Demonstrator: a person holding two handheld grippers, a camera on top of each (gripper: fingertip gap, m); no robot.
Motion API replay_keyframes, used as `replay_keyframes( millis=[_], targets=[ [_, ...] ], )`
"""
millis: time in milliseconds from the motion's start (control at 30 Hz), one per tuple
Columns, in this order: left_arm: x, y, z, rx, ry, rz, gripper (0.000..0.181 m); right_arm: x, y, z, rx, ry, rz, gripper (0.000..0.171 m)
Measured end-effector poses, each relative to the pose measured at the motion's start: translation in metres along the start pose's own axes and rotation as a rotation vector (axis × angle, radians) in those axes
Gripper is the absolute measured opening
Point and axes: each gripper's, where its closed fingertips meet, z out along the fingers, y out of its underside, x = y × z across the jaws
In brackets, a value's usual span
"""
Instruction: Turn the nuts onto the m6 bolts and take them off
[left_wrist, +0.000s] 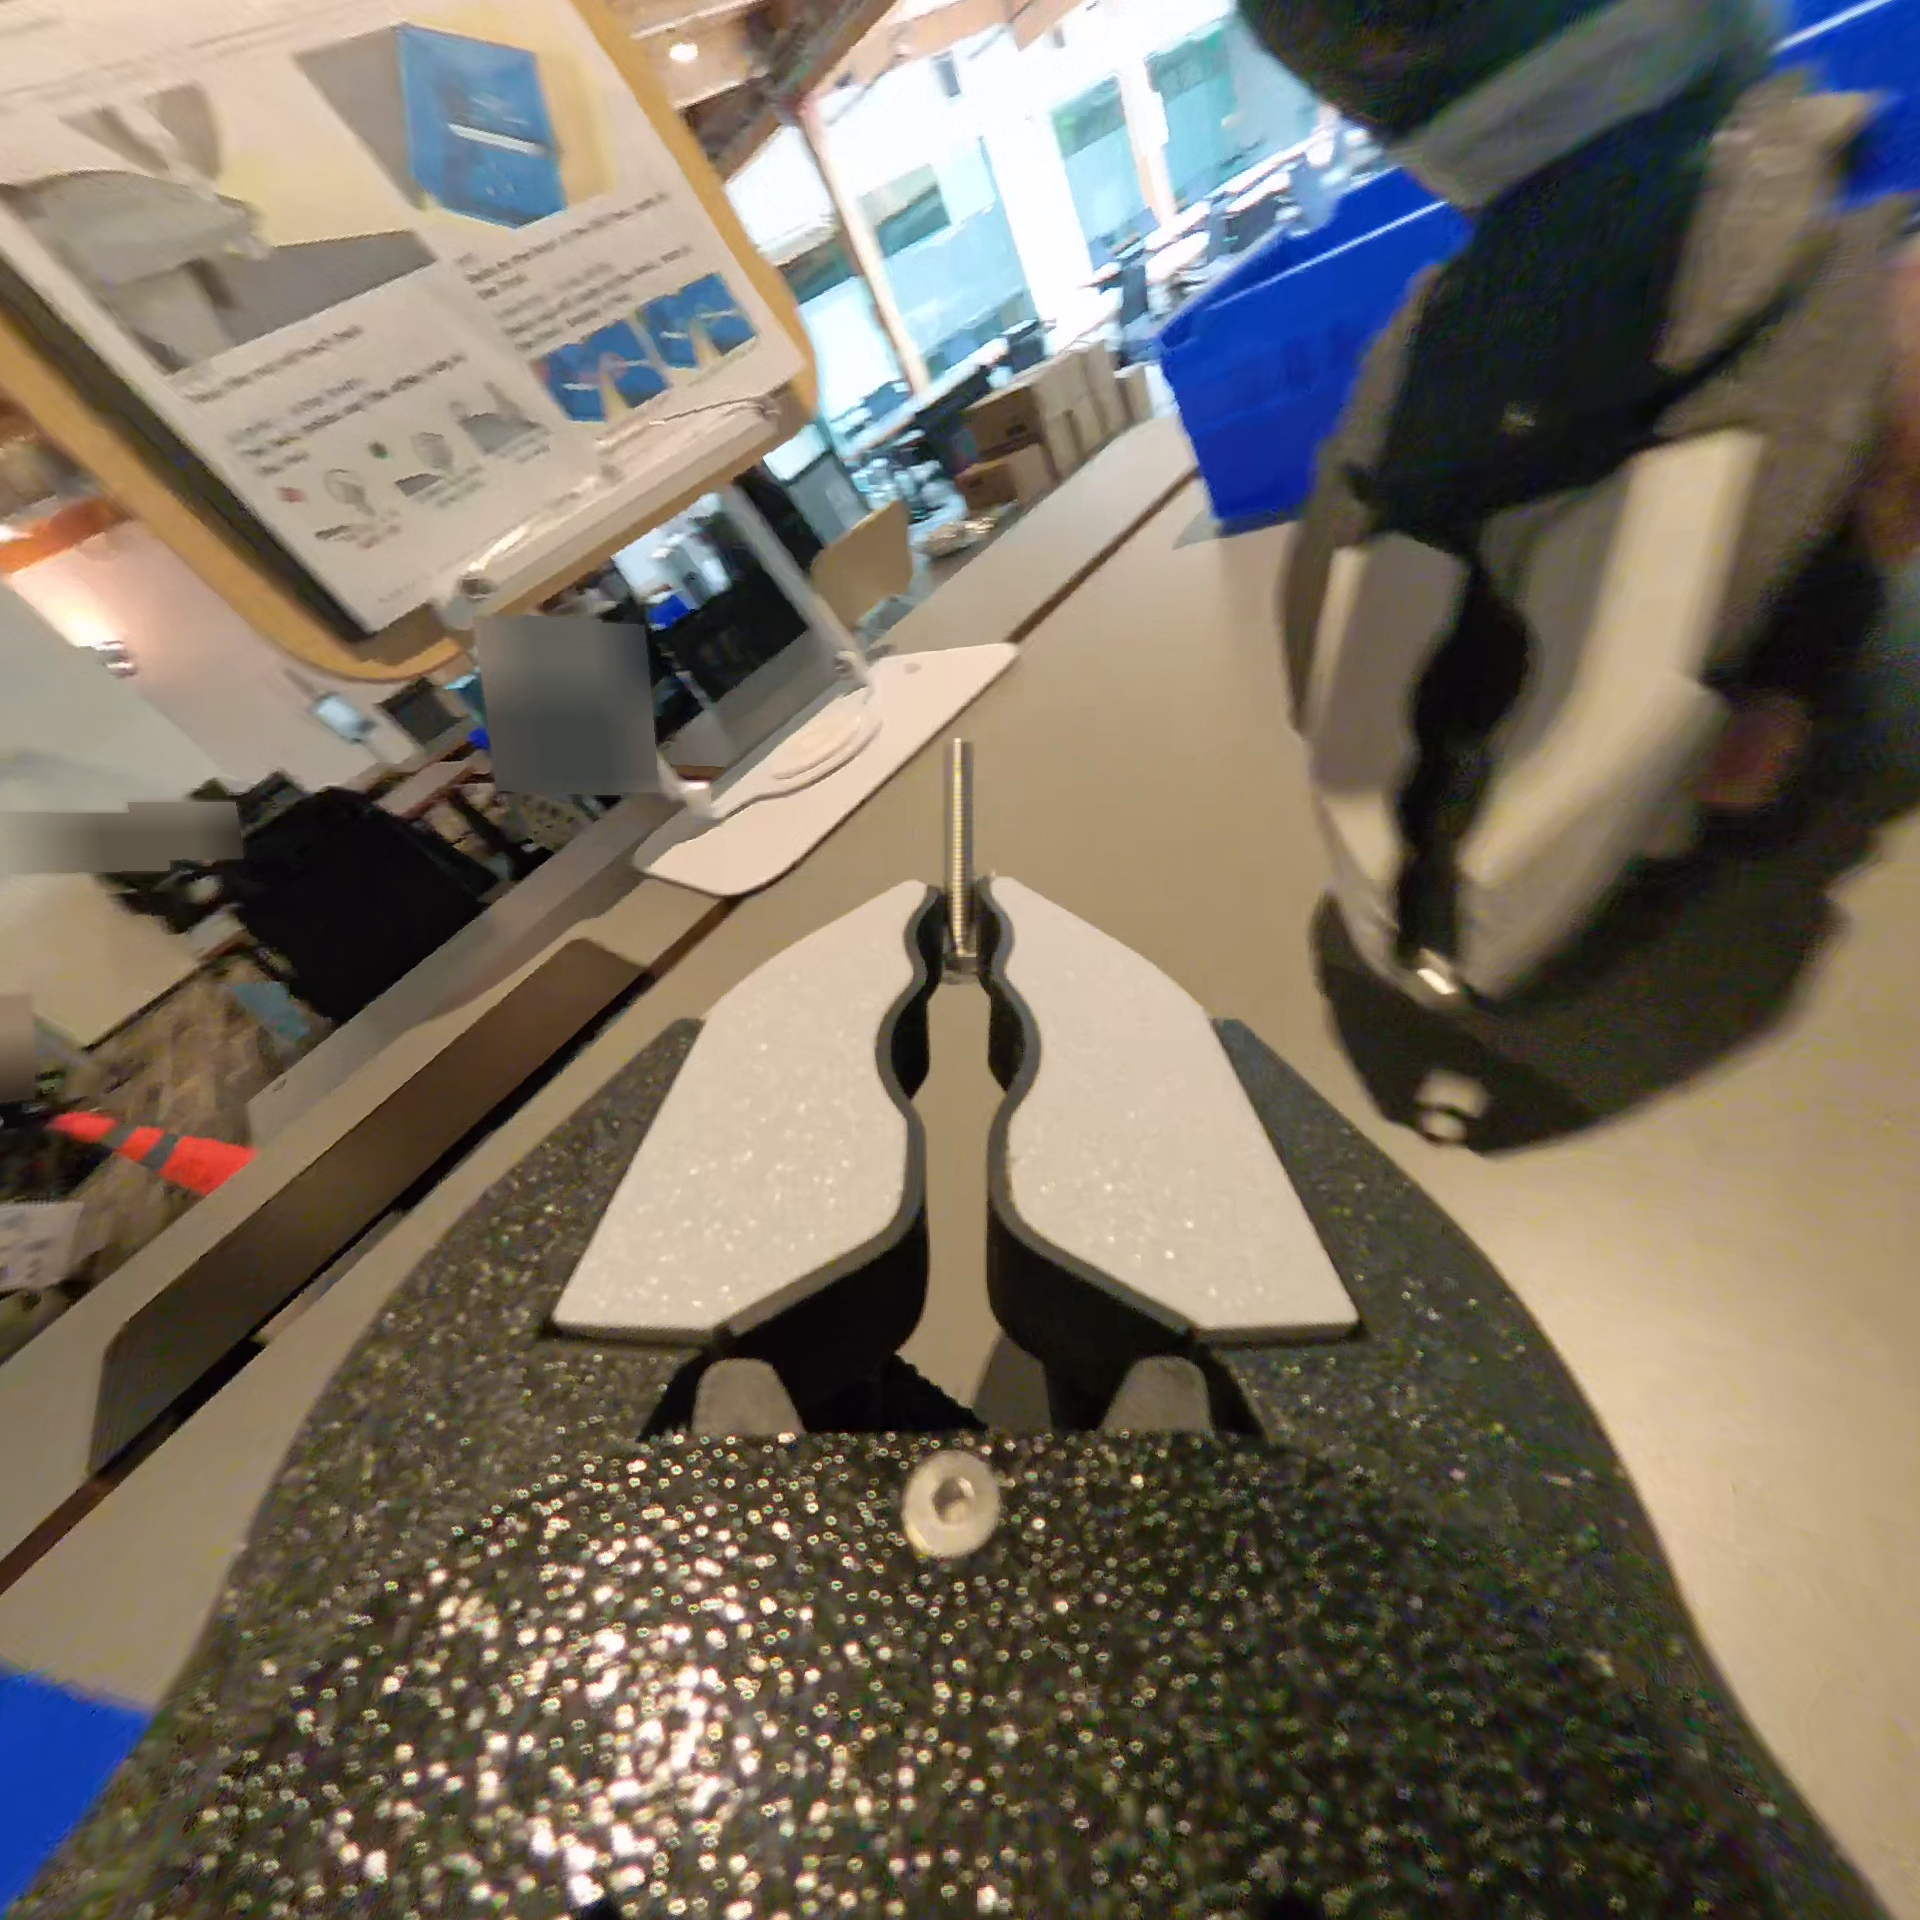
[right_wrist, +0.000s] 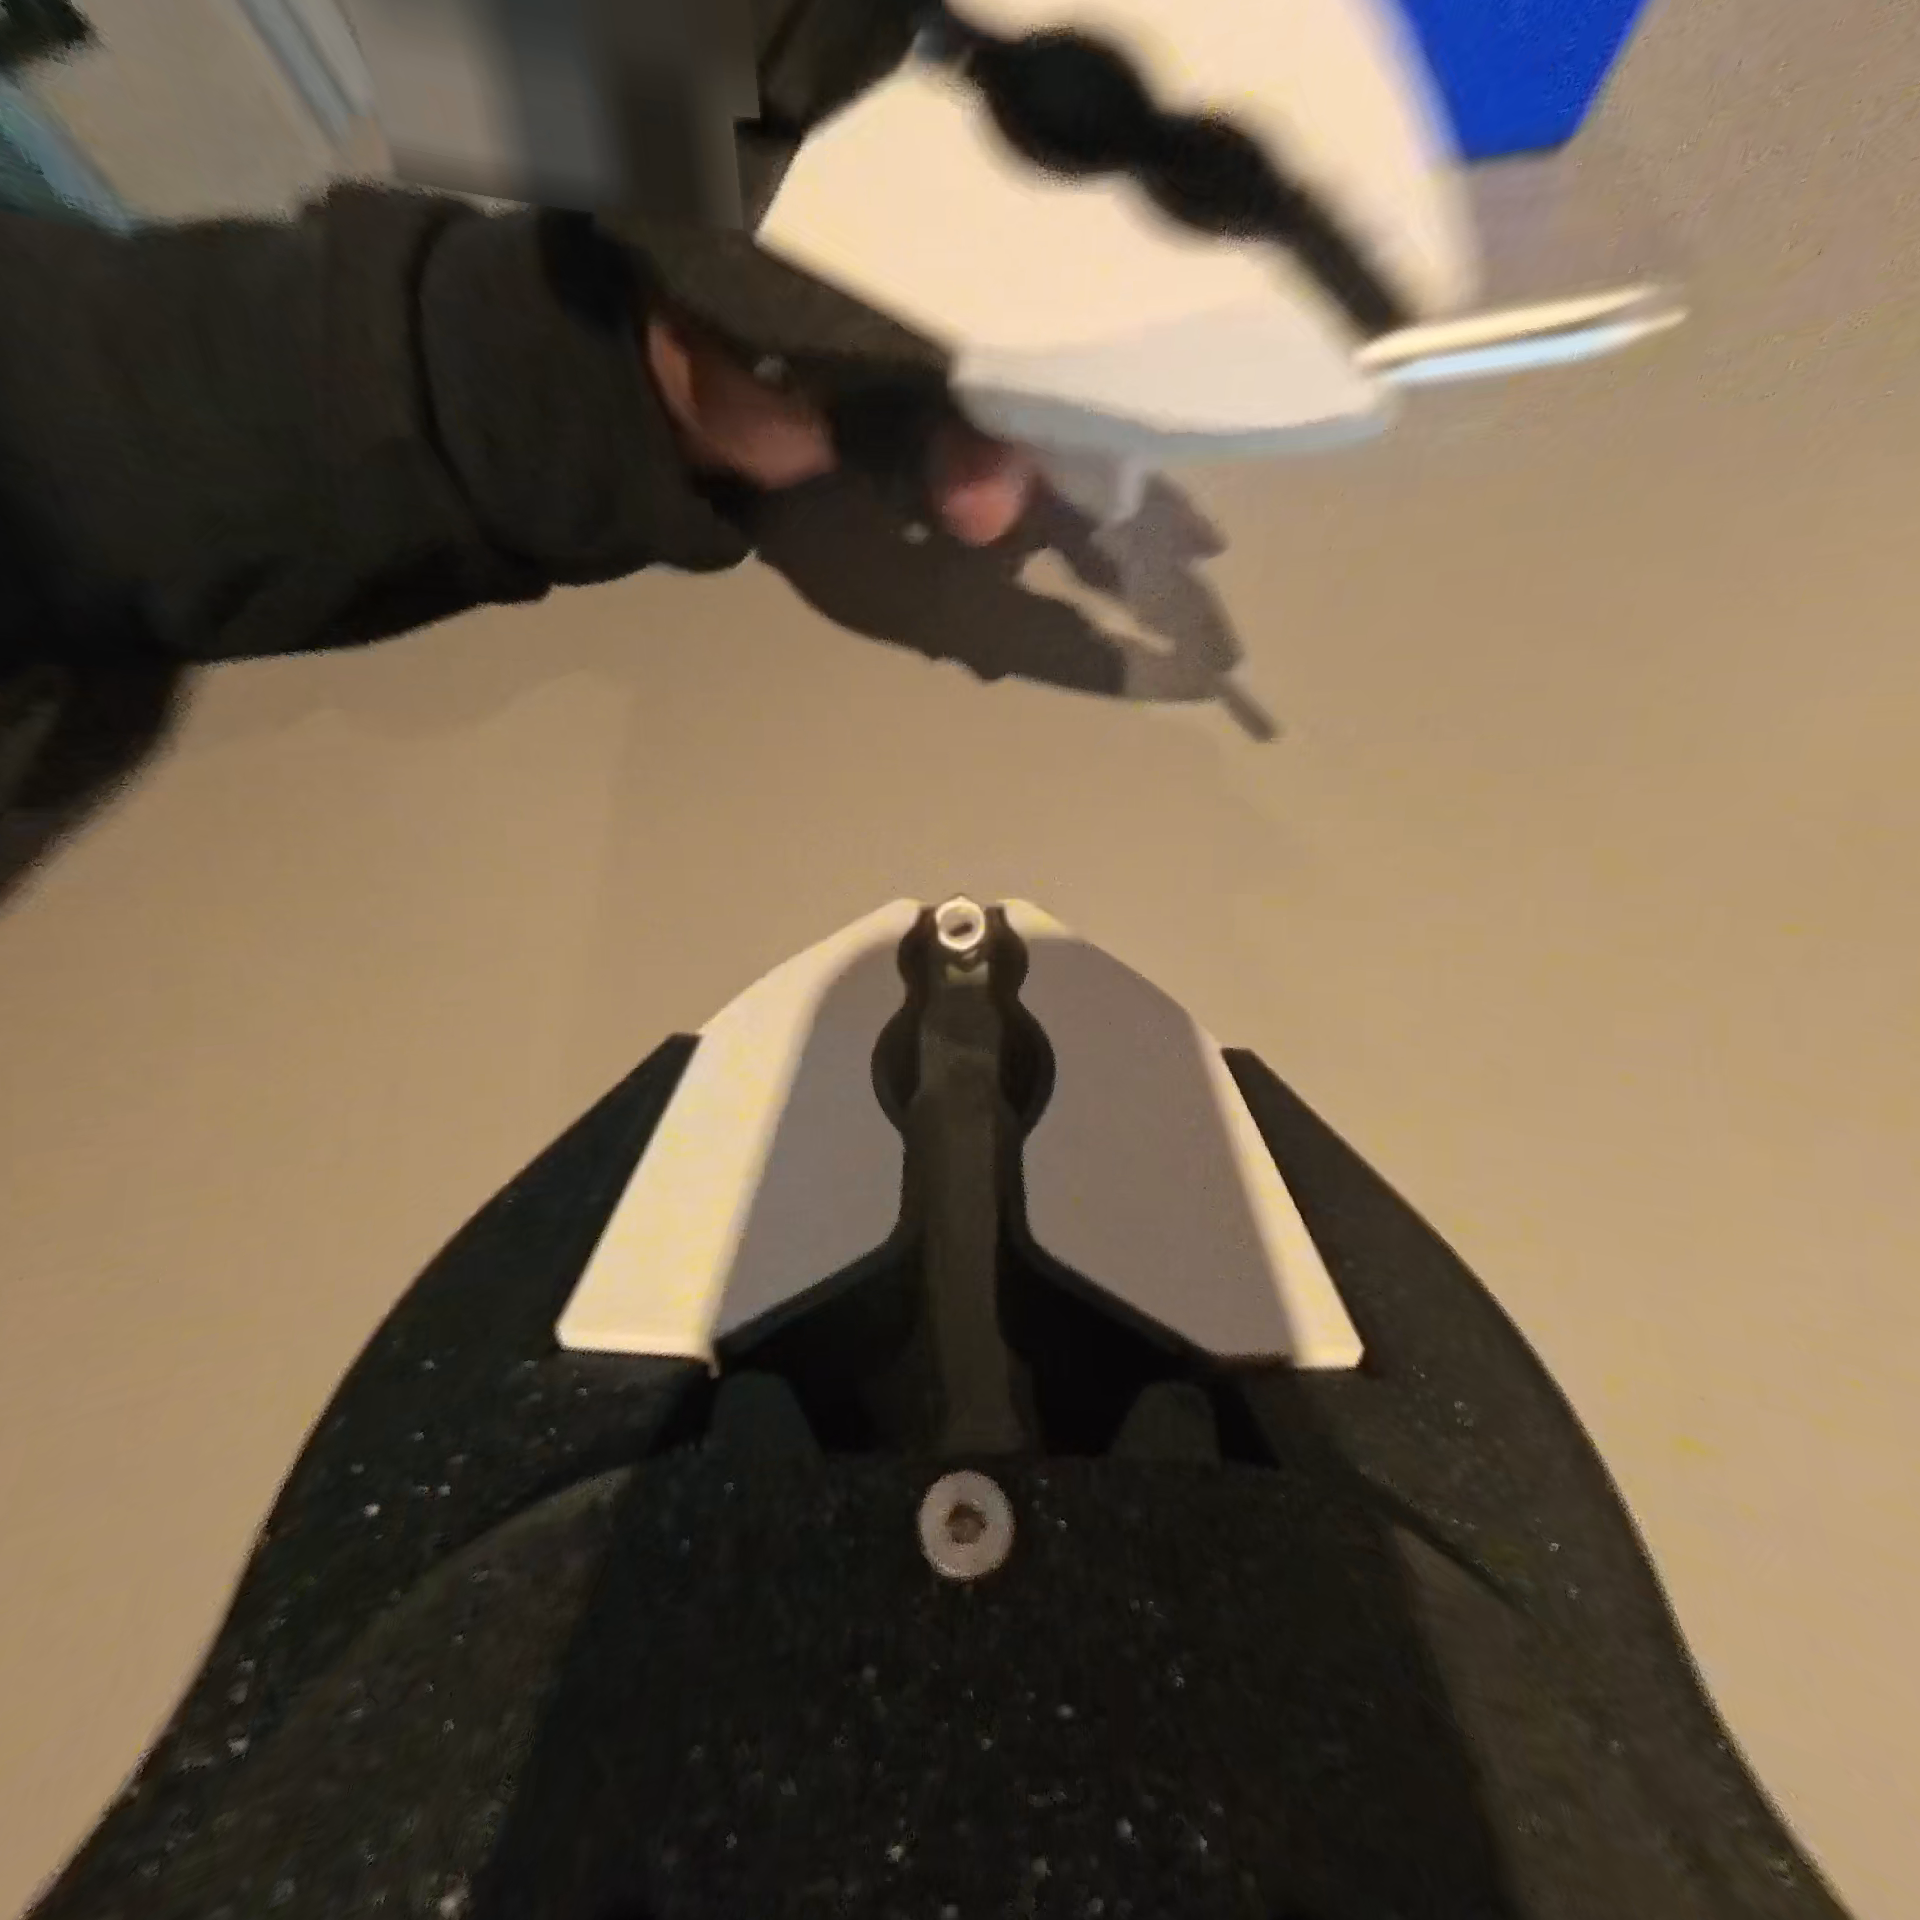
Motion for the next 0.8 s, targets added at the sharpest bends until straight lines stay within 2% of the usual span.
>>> replay_keyframes(
  millis=[133,233,300,433,600,800],
  targets=[
    [0.021,-0.022,0.015,0.087,0.107,-0.106,0.005,0.034,-0.021,-0.066,0.326,0.037,0.113,0.01],
    [0.022,-0.035,0.051,0.133,0.105,-0.183,0.005,0.061,-0.031,-0.118,0.592,0.076,0.175,0.01],
    [0.028,-0.038,0.079,0.121,0.118,-0.152,0.005,0.076,-0.031,-0.143,0.702,0.107,0.209,0.01],
    [0.047,-0.028,0.107,0.019,0.129,0.026,0.005,0.085,-0.021,-0.152,0.717,0.125,0.209,0.01],
    [0.05,-0.034,0.098,0.08,0.133,0.054,0.005,0.078,-0.018,-0.132,0.616,0.103,0.166,0.01],
    [0.057,-0.025,0.093,0.031,0.166,0.107,0.005,0.074,-0.016,-0.123,0.579,0.064,0.163,0.009]
  ],
)
